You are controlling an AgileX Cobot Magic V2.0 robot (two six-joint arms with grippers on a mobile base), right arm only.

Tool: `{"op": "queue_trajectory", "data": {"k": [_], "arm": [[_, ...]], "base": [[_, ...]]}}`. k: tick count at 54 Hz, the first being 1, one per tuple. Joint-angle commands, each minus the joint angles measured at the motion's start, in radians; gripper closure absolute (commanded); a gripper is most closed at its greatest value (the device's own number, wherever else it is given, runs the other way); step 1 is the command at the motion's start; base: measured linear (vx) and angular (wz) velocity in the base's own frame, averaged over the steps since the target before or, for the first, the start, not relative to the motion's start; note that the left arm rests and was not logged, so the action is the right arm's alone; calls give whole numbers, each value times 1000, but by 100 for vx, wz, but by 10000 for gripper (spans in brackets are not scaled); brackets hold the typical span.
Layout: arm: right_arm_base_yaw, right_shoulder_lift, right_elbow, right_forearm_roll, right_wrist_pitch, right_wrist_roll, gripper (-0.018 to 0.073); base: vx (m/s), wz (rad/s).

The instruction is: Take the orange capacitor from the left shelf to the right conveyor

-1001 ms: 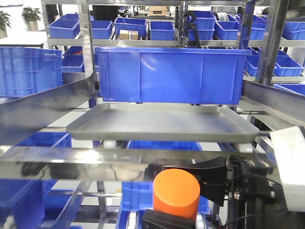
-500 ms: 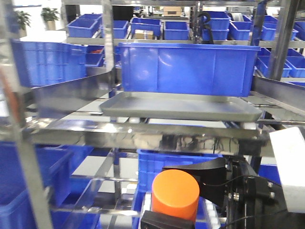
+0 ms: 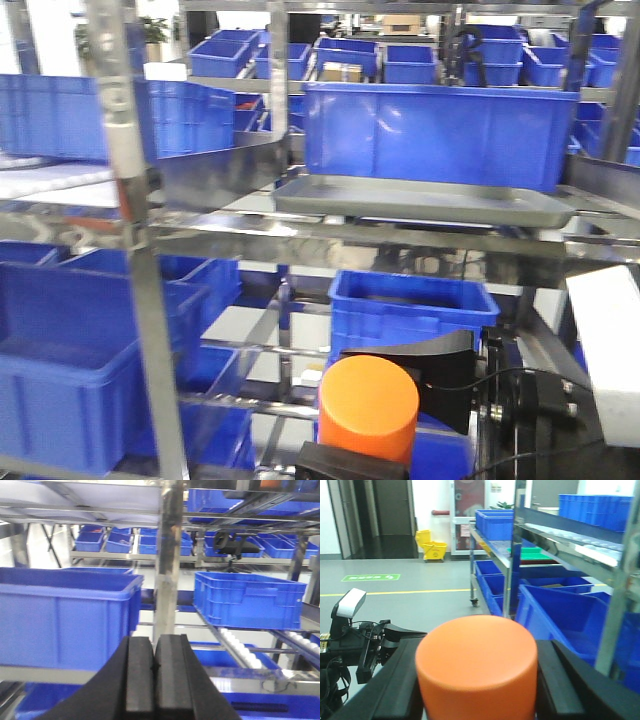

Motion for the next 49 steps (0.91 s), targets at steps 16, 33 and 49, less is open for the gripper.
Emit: {"op": "queue_trajectory", "data": {"k": [16,33,49], "arm": [[-1,-14,-36,89,26,-10,570],[-1,-14,-36,89,26,-10,570],[-1,-14,-36,89,27,-10,570]], "base": [[-9,26],[-6,38],[-2,64]]}}
